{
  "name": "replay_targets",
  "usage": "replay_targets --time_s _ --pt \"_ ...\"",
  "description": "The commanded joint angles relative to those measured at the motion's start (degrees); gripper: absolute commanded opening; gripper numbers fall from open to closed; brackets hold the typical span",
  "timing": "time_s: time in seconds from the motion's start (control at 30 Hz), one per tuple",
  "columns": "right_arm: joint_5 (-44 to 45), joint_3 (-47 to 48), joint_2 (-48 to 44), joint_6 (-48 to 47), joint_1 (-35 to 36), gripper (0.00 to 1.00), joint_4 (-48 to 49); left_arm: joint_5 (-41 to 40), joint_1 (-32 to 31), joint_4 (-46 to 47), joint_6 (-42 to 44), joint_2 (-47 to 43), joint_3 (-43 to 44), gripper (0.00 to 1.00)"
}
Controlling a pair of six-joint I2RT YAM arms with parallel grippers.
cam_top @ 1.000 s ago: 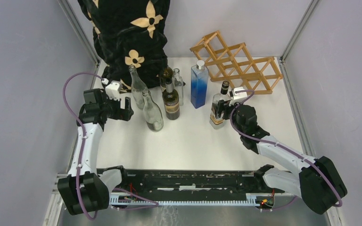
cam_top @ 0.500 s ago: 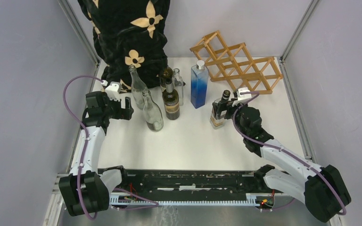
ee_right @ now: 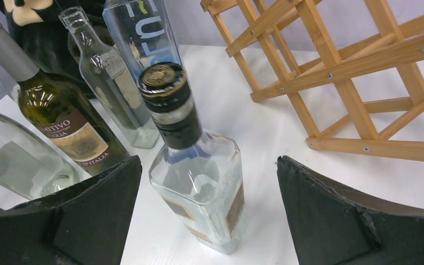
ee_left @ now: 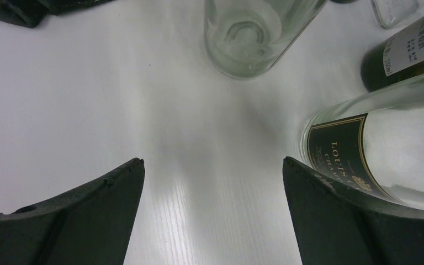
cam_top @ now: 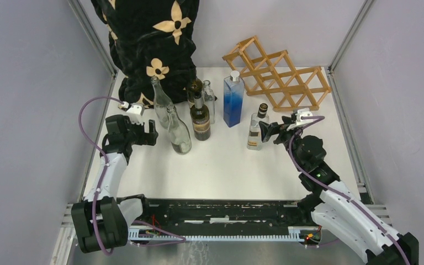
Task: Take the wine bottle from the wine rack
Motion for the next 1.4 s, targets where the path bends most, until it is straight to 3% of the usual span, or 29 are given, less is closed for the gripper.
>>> replay_targets --time_s 0.0,0.1,0.23,0.3,0.5,0.77,0.93,1.1,1.23,1.3,1.37 --pt "1.6 0.4 -5.5 0.2 0.0 0.98 -6.8 0.3 0.4 7.5 -1.3 0.7 -2.2 1.00" --pt "7.7 -0.1 -9.0 0.7 0.0 0.98 -11.1 0.7 0.3 10.9 -2.1 0.5 -4.1 1.00" --pt "30.4 -4.8 -11.9 5.2 0.0 0.98 -14.1 -0.7 0.3 18.1 -4.5 1.7 -6.6 1.00" --pt "40.0 -10.3 -12.5 6.3 0.0 0.98 -8.9 -0.9 0.3 21.9 -5.0 2.6 -8.1 1.00" --pt "57.2 -22.8 -7.0 4.4 -0.3 0.98 9.1 -0.7 0.3 32.4 -5.6 6.5 -11.7 1.00" --pt "53.9 -26.7 11.7 -5.5 -5.8 0.98 37.1 0.6 0.3 56.8 -7.8 9.7 -20.4 1.00" --pt "50.3 -28.8 20.8 -9.3 -12.2 0.98 48.2 1.5 0.3 68.2 -9.5 15.5 -22.9 1.00" --pt "43.0 -26.7 23.9 -16.0 -15.1 0.98 51.1 1.4 0.3 69.5 -11.8 19.4 -20.5 1.00" --pt "42.4 -27.9 25.3 -17.0 -15.7 0.98 50.9 1.6 0.2 83.4 -14.8 25.8 -23.6 1.00" --pt "40.5 -29.4 27.1 -16.7 -16.6 0.98 53.4 -0.2 -0.3 78.9 -13.6 24.9 -22.4 1.00" --pt "40.0 -31.0 29.5 -15.9 -17.0 0.98 57.3 -1.7 -1.4 80.2 -13.3 25.3 -22.7 1.00"
